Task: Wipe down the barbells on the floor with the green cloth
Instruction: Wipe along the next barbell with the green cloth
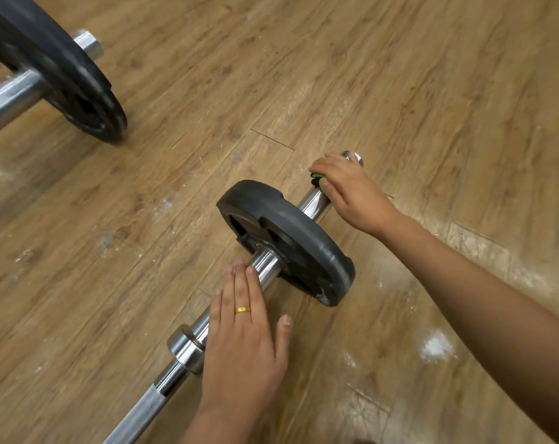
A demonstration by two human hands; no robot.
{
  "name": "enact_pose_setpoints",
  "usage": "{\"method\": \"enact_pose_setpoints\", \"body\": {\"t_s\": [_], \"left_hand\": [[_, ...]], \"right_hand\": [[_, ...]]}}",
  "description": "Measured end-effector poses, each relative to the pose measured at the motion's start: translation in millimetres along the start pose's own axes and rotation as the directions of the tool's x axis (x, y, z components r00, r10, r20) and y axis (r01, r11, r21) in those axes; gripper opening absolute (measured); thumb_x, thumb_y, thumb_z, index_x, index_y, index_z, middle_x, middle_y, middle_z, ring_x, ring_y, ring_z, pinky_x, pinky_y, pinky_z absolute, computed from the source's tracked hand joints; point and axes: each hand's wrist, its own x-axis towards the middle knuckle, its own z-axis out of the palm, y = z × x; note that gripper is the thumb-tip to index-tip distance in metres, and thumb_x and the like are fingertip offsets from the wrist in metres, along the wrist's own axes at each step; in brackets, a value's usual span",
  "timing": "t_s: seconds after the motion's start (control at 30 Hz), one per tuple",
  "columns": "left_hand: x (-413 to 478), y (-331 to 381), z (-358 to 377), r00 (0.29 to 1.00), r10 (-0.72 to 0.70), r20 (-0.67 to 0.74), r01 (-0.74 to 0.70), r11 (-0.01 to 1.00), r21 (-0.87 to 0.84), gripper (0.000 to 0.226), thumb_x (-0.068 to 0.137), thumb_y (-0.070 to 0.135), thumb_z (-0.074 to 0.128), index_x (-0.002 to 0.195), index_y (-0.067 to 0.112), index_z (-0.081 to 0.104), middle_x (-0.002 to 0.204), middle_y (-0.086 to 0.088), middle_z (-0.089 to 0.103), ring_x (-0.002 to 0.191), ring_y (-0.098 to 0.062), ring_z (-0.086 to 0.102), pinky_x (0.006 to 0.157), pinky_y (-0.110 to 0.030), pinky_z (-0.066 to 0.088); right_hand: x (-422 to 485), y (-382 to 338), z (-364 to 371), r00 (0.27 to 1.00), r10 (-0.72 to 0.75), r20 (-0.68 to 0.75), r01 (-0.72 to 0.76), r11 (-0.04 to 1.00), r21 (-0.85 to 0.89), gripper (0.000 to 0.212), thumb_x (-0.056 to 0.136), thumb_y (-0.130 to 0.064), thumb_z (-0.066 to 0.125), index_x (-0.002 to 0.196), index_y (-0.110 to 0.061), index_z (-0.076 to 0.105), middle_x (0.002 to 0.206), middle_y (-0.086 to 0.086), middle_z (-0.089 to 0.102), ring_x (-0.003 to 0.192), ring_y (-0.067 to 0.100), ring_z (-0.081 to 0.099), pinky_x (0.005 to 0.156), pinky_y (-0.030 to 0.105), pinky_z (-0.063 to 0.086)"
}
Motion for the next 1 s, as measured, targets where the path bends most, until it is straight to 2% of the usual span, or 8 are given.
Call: {"method": "enact_pose_setpoints", "body": {"t_s": [0.2, 0.27, 0.37, 0.53, 0.67, 0.8, 0.9, 1.0], "left_hand": [[-12, 15, -9, 0.994, 0.056, 0.090, -0.053, 0.998, -0.028, 0.079, 0.099, 0.052, 0.020, 0.158, 0.004, 0.000, 0.168, -0.016, -0.001, 0.155, -0.030, -0.003, 0.126, -0.043, 0.001], [-11, 18, -13, 0.993, 0.059, 0.099, -0.059, 0.998, -0.012, 0.077, 0.099, 0.048, 0.023, 0.158, 0.000, 0.012, 0.166, -0.019, 0.009, 0.154, -0.033, 0.009, 0.123, -0.048, 0.014], [-16, 22, -9, 0.985, 0.094, 0.143, -0.093, 0.996, -0.020, 0.077, 0.098, 0.046, 0.023, 0.158, -0.001, 0.009, 0.167, -0.018, 0.002, 0.155, -0.034, 0.004, 0.126, -0.049, 0.013], [-31, 34, -1, 0.979, 0.150, 0.139, -0.142, 0.988, -0.067, 0.076, 0.096, 0.040, 0.035, 0.155, -0.005, 0.021, 0.166, -0.022, 0.013, 0.154, -0.036, 0.015, 0.119, -0.050, 0.016], [-37, 42, -1, 0.964, 0.168, 0.204, -0.145, 0.982, -0.119, 0.076, 0.097, 0.042, 0.027, 0.157, -0.002, 0.012, 0.167, -0.020, 0.004, 0.155, -0.034, 0.005, 0.121, -0.046, 0.007], [-35, 32, -9, 0.936, 0.246, 0.252, -0.207, 0.963, -0.172, 0.076, 0.093, 0.051, 0.002, 0.154, 0.014, -0.025, 0.159, -0.002, -0.040, 0.147, -0.015, -0.036, 0.118, -0.031, -0.025], [-31, 20, -16, 0.906, 0.332, 0.264, -0.291, 0.939, -0.184, 0.073, 0.094, 0.054, -0.002, 0.151, 0.021, -0.032, 0.156, 0.006, -0.045, 0.145, -0.008, -0.039, 0.115, -0.026, -0.023], [-30, 16, -16, 0.895, 0.372, 0.246, -0.307, 0.914, -0.266, 0.071, 0.097, 0.055, 0.003, 0.154, 0.024, -0.025, 0.159, 0.011, -0.040, 0.147, -0.004, -0.033, 0.118, -0.024, -0.019]], "right_hand": [[-14, 7, -10, 0.967, 0.229, -0.112, -0.224, 0.973, 0.057, 0.032, 0.106, -0.012, 0.042, 0.131, -0.005, 0.061, 0.137, 0.007, 0.057, 0.147, 0.029, 0.031, 0.120, 0.040, 0.002], [-28, 5, -8, 0.981, 0.186, -0.057, -0.183, 0.982, 0.046, 0.033, 0.105, -0.012, 0.042, 0.133, -0.006, 0.059, 0.139, 0.006, 0.056, 0.148, 0.028, 0.030, 0.124, 0.043, 0.004], [-41, 13, -19, 0.993, 0.111, 0.031, -0.112, 0.994, 0.003, 0.034, 0.107, -0.015, 0.041, 0.136, -0.007, 0.057, 0.141, 0.006, 0.055, 0.148, 0.027, 0.030, 0.124, 0.042, 0.009], [-49, 16, -31, 0.975, 0.220, -0.018, -0.220, 0.976, 0.002, 0.036, 0.106, -0.014, 0.040, 0.138, -0.004, 0.055, 0.142, 0.008, 0.053, 0.149, 0.030, 0.026, 0.123, 0.041, 0.003], [-76, 8, -28, 0.994, 0.059, 0.097, -0.054, 0.997, -0.048, 0.036, 0.106, -0.014, 0.043, 0.138, -0.003, 0.055, 0.143, 0.010, 0.053, 0.148, 0.030, 0.030, 0.122, 0.051, 0.021], [-79, 8, -36, 0.992, 0.095, 0.088, -0.093, 0.995, -0.021, 0.034, 0.106, -0.012, 0.044, 0.137, -0.002, 0.056, 0.141, 0.012, 0.054, 0.146, 0.032, 0.034, 0.120, 0.054, 0.023], [-89, -5, -27, 0.994, 0.040, 0.103, -0.038, 0.999, -0.020, 0.032, 0.106, -0.011, 0.045, 0.133, -0.004, 0.059, 0.136, 0.009, 0.058, 0.144, 0.029, 0.036, 0.123, 0.053, 0.015], [-102, -15, -24, 0.984, -0.076, 0.164, 0.078, 0.997, -0.005, 0.031, 0.106, -0.012, 0.045, 0.133, -0.007, 0.059, 0.136, 0.007, 0.057, 0.144, 0.026, 0.038, 0.124, 0.039, 0.005]]}}
